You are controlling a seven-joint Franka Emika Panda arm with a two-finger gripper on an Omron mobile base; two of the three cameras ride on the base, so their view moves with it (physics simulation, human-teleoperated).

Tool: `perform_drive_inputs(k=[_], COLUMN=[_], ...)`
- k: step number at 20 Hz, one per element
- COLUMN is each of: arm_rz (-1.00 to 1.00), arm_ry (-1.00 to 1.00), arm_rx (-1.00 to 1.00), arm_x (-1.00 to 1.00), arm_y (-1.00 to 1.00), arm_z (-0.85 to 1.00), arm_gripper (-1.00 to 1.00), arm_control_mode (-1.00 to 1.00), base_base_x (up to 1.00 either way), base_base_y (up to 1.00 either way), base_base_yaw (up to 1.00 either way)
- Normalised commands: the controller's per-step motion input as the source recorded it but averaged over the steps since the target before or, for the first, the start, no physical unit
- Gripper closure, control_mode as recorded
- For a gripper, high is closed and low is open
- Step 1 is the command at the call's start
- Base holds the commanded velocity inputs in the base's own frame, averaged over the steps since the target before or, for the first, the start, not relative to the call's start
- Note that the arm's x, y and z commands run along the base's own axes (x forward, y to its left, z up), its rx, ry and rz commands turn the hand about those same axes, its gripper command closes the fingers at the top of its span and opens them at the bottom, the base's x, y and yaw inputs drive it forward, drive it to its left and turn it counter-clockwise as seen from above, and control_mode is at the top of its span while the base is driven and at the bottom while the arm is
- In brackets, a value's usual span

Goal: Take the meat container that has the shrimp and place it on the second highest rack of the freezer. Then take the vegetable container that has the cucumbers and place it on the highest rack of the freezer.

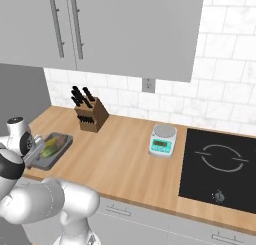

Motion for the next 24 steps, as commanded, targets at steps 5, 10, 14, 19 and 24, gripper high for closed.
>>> perform_drive_inputs(k=[5, 10, 14, 19, 24], arm_rz=[0.00, 0.00, 0.00, 0.00, 0.00], arm_ry=[0.00, 0.00, -0.01, 0.00, -0.08], arm_rx=[0.00, 0.00, 0.00, 0.00, -0.03], arm_x=[0.00, -0.03, -0.22, -0.04, -0.04], arm_y=[0.00, 0.00, 0.00, -0.11, -0.31], arm_z=[0.00, 0.00, 0.40, 0.79, 0.53], arm_gripper=[1.00, 1.00, 1.00, 1.00, 1.00], arm_control_mode=[-1.00, -1.00, -1.00, -1.00, -1.00], base_base_x=[0.00, 0.00, 0.00, 0.00, 0.00], base_base_y=[0.00, 0.00, 0.00, 0.00, 0.00], base_base_yaw=[0.00, 0.00, 0.00, 0.00, 0.00])
